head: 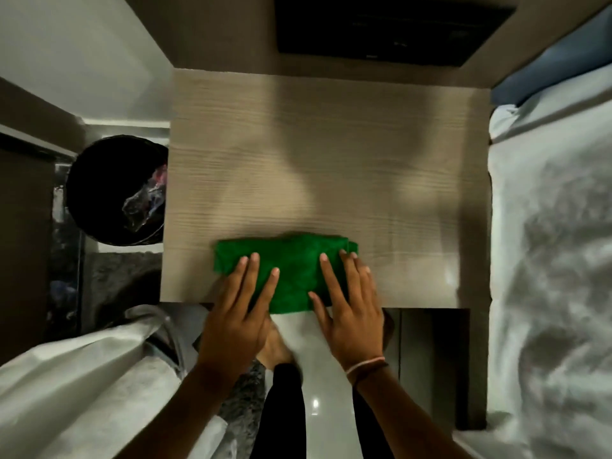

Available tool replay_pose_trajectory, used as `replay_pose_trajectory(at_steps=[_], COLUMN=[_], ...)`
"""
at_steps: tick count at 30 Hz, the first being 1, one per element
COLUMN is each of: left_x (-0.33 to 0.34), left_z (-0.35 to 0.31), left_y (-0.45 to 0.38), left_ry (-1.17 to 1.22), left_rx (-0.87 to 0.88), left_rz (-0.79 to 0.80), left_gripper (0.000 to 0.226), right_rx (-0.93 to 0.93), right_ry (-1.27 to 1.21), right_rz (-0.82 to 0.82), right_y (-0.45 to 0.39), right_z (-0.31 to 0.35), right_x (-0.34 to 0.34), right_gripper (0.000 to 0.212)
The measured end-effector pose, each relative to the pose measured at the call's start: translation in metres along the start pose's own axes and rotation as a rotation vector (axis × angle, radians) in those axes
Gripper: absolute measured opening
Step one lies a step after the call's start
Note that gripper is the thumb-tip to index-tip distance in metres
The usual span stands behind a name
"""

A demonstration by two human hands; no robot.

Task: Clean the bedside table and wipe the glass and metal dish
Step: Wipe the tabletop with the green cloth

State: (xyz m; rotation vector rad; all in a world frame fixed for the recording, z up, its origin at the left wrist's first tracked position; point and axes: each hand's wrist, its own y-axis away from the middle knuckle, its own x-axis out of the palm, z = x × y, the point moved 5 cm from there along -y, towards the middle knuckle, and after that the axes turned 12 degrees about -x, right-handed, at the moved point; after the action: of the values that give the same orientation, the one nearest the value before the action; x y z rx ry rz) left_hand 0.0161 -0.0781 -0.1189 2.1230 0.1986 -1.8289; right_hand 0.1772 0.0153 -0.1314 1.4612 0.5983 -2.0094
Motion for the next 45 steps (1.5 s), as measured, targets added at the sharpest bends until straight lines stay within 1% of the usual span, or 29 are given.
replay_pose_trajectory(at_steps=[2, 4, 7, 9, 11, 13, 17, 19, 22, 24, 26, 28, 31, 33, 34, 36, 39, 41, 42, 43, 45], left_x=[0.0, -0.002, -0.007, -0.01, -0.011, -0.016, -0.034, -0.039, -0.042, -0.042, -0.042, -0.046, -0.063, -0.083, -0.096, -0.117, -0.153, -0.173, -0.182, -0.191, -0.204], left_z=[-0.035, -0.074, -0.118, -0.125, -0.116, -0.09, -0.021, 0.012, 0.056, 0.079, 0.097, 0.106, 0.1, 0.074, 0.048, 0.008, -0.085, -0.144, -0.183, -0.23, -0.283], left_y=[-0.013, -0.04, -0.097, -0.131, -0.15, -0.153, -0.141, -0.126, -0.1, -0.081, -0.065, -0.055, -0.066, -0.093, -0.112, -0.143, -0.19, -0.207, -0.211, -0.213, -0.214], left_ry=[0.024, 0.067, 0.105, 0.092, 0.016, -0.074, -0.098, -0.11, -0.144, -0.154, -0.196, -0.23, -0.216, -0.186, -0.17, -0.142, -0.096, -0.081, -0.059, -0.045, -0.023], left_rx=[0.026, 0.054, 0.081, 0.049, 0.013, -0.024, -0.131, -0.194, -0.286, -0.327, -0.351, -0.327, -0.255, -0.185, -0.135, -0.063, 0.084, 0.189, 0.265, 0.334, 0.398], left_rz=[-0.005, -0.011, -0.029, -0.012, 0.005, -0.024, -0.217, -0.174, -0.028, 0.02, 0.039, 0.043, 0.026, -0.039, -0.094, -0.138, -0.151, -0.195, -0.241, -0.28, -0.338], left_gripper=[0.056, 0.055, 0.057, 0.056, 0.057, 0.057, 0.051, 0.054, 0.056, 0.057, 0.062, 0.069, 0.076, 0.078, 0.079, 0.083, 0.087, 0.086, 0.085, 0.084, 0.084], right_rx=[0.041, 0.133, 0.232, 0.245, 0.214, 0.127, -0.137, -0.261, -0.429, -0.502, -0.548, -0.571, -0.431, -0.292, -0.22, -0.122, 0.039, 0.085, 0.116, 0.154, 0.2], right_ry=[0.043, 0.084, 0.126, 0.132, 0.113, 0.042, -0.074, -0.166, -0.3, -0.351, -0.358, -0.311, -0.285, -0.253, -0.228, -0.174, -0.039, 0.057, 0.101, 0.16, 0.214], right_rz=[-0.009, -0.012, 0.032, 0.075, 0.102, 0.134, 0.206, 0.237, 0.324, 0.375, 0.418, 0.422, 0.258, 0.078, -0.023, -0.187, -0.413, -0.531, -0.573, -0.626, -0.69], right_y=[0.013, 0.015, -0.015, -0.052, -0.096, -0.142, -0.211, -0.235, -0.254, -0.255, -0.251, -0.247, -0.24, -0.23, -0.221, -0.207, -0.171, -0.147, -0.127, -0.102, -0.073], right_z=[-0.033, -0.07, -0.117, -0.137, -0.142, -0.129, -0.056, -0.01, 0.06, 0.095, 0.118, 0.127, 0.104, 0.066, 0.037, -0.007, -0.089, -0.134, -0.16, -0.189, -0.223], right_x=[-0.013, -0.029, -0.05, -0.059, -0.063, -0.06, -0.036, -0.021, -0.001, 0.009, 0.016, 0.013, -0.017, -0.055, -0.081, -0.122, -0.204, -0.25, -0.276, -0.306, -0.34], right_gripper=[0.06, 0.062, 0.068, 0.072, 0.073, 0.071, 0.071, 0.071, 0.077, 0.08, 0.081, 0.081, 0.072, 0.068, 0.067, 0.064, 0.063, 0.054, 0.048, 0.047, 0.06])
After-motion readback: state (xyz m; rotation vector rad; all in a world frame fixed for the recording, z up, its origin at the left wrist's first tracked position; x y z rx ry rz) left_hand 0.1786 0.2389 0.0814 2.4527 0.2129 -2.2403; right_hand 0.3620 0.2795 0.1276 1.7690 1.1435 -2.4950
